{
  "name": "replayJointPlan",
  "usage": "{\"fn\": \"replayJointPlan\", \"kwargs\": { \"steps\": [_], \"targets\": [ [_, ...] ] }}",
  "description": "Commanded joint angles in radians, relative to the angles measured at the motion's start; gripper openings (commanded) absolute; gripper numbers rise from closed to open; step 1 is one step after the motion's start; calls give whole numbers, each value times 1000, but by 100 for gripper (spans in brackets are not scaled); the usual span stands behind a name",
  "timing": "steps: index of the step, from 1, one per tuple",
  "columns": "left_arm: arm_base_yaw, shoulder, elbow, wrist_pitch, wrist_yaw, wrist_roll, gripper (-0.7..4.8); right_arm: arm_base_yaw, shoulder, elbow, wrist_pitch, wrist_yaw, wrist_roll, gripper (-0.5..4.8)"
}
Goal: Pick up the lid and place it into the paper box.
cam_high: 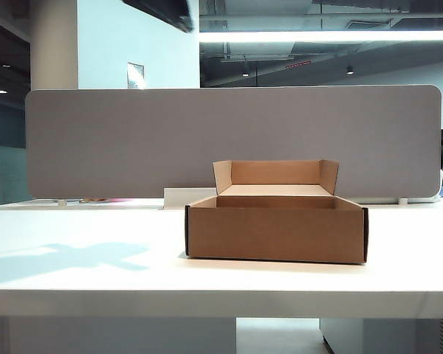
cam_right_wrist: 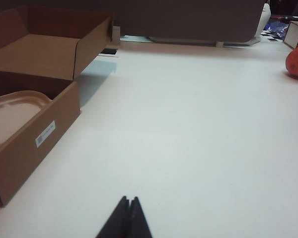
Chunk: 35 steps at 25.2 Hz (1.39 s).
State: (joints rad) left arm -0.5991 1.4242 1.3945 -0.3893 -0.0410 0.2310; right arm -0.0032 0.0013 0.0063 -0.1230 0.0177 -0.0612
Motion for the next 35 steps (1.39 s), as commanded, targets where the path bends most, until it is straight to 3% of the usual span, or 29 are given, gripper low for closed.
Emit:
{"fn": "replayJointPlan", "kwargs": {
  "steps": [1, 8, 12, 26, 30, 35],
  "targets": [
    [26, -54, -65, 3, -1, -5, 20, 1, -2, -6, 13, -1, -2, -1],
    [109, -250, -344, 58, -20, -78, 20, 1, -2, -6, 15, -1, -2, -1],
    [109, -394, -508, 93, -119, -94, 20, 1, -2, -6, 15, -1, -2, -1],
    [111, -911, -889, 107, -130, -140, 20, 1, -2, -6, 15, -1, -2, -1],
    [180, -1075, -967, 126, -87, -188, 19, 1, -2, -6, 15, -1, -2, -1],
    [338, -1204, -1010, 142, -66, -271, 20, 1, -2, -6, 15, -1, -2, -1]
  ]
}}
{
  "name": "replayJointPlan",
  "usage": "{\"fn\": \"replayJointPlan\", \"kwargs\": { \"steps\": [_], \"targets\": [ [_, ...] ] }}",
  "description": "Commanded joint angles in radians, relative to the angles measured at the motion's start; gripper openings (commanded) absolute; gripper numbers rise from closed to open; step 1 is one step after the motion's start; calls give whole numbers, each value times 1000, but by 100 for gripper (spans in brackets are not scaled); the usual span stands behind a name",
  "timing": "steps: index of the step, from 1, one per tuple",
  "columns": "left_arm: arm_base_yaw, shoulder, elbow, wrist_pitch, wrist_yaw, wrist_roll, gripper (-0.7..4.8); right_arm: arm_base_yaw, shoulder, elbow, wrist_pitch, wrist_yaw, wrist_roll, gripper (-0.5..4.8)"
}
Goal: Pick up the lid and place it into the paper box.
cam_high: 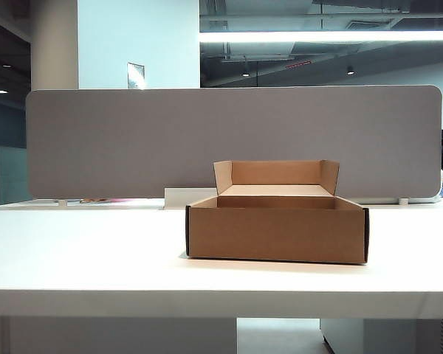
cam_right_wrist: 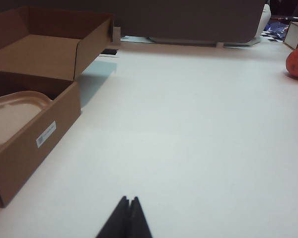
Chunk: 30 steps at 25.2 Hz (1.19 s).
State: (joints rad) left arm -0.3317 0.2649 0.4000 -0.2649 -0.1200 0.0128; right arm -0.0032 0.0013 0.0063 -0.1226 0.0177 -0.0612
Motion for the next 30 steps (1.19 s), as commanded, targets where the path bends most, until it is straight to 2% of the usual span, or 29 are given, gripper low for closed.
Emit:
{"fn": "replayJointPlan", "kwargs": {
  "steps": [1, 2, 5, 12, 21, 30],
  "targets": [
    [88, -55, -19, 11, 27, -61, 20, 1, -2, -6, 14, -1, -2, -1],
    [108, -69, -28, 13, 63, -85, 20, 1, -2, -6, 15, -1, -2, -1],
    [122, -98, -50, 13, 78, -126, 20, 1, -2, -6, 15, -1, -2, -1],
    [130, -185, -166, 64, 80, -148, 20, 0, -2, -6, 15, -1, -2, -1],
    [147, -245, -311, 146, 82, -148, 20, 0, -2, -6, 14, -1, -2, -1],
    [184, -261, -372, 164, 122, -143, 20, 0, -2, -6, 14, -1, -2, -1]
  ]
}}
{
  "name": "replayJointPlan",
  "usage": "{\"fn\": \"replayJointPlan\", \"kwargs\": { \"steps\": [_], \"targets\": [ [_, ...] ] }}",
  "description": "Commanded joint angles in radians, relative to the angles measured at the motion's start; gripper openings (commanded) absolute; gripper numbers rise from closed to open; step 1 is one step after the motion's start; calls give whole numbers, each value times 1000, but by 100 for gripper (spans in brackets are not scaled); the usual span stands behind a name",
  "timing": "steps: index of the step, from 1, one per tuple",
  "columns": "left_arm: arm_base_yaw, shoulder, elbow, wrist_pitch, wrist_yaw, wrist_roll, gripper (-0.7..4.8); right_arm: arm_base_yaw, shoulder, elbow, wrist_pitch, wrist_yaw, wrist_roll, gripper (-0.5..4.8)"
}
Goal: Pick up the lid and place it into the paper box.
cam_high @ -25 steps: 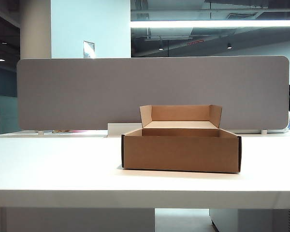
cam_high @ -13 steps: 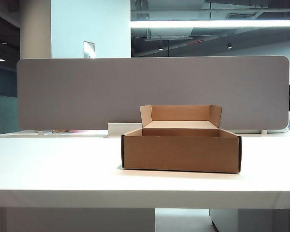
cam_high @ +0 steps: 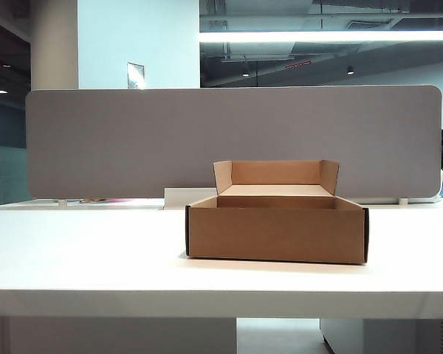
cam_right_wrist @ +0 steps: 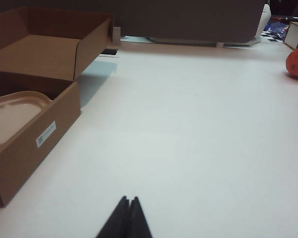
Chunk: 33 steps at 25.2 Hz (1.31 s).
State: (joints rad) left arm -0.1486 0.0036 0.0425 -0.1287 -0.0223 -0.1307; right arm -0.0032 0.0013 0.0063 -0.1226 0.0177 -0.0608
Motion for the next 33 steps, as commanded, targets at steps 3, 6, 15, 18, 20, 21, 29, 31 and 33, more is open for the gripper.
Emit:
{"fn": "replayJointPlan", "kwargs": {
  "steps": [3, 6, 15, 18, 20, 21, 29, 31, 33],
  "targets": [
    [1, 0, -35, 58, 23, 2, 19, 0, -2, -6, 14, -1, -3, -1],
    [2, 0, -35, 89, 15, 26, 15, 0, -2, -6, 14, -1, -3, -1],
    [58, 0, -35, 108, 27, 26, -6, 0, -2, -6, 14, -1, -3, -1],
    [60, 0, -35, 108, 27, 26, -6, 0, -2, -6, 14, -1, -3, -1],
    [74, 0, -35, 108, 27, 26, -6, 0, -2, -6, 14, -1, -3, -1],
    [83, 0, -35, 107, 27, 26, -6, 0, -2, -6, 14, -1, -3, -1],
    [93, 0, -35, 83, 27, 26, -6, 0, -2, -6, 15, -1, -3, -1],
    [93, 0, -35, 76, 26, 26, -5, 0, -2, -6, 14, -1, -3, -1],
    [93, 0, -35, 68, 26, 26, -5, 0, -2, -6, 14, -1, -3, -1]
  ]
}}
